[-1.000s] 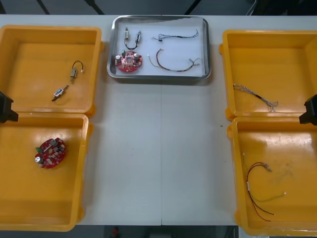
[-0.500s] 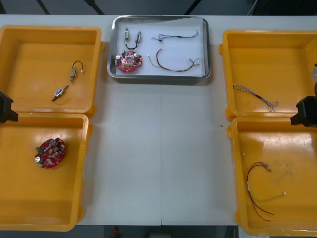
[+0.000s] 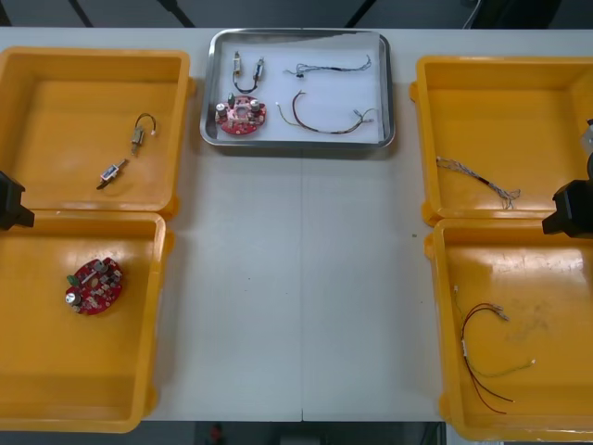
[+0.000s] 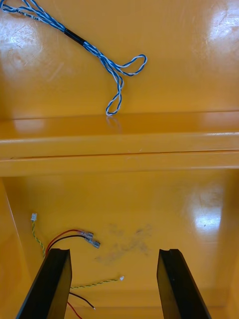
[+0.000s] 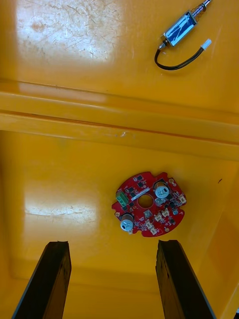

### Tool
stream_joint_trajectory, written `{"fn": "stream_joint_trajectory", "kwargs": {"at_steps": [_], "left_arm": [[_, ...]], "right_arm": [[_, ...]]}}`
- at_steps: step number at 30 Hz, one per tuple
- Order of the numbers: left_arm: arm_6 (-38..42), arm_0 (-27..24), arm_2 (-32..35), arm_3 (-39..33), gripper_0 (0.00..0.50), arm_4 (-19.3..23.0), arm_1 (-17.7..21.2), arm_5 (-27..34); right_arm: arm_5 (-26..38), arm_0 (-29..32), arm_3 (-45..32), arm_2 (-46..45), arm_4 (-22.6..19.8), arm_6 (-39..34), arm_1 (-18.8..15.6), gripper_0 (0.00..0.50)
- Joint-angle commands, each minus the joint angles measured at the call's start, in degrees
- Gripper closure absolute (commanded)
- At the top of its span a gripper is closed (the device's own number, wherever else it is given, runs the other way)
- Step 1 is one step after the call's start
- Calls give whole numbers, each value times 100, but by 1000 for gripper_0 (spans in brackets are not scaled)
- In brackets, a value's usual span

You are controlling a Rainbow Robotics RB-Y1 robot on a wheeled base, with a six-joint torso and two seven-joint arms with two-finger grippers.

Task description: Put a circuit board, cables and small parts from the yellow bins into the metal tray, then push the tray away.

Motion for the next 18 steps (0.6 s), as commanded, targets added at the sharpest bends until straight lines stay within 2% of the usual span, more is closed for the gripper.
{"fn": "stream_joint_trajectory", "kwargs": {"at_steps": [1, 18], "left_arm": [[-291, 52, 110, -10, 0, 23, 271, -46], [-291, 52, 110, -10, 0, 23, 271, -46]], "right_arm": [[-35, 45, -167, -154, -17, -56, 30, 0], [-35, 45, -167, -154, -17, -56, 30, 0]]}}
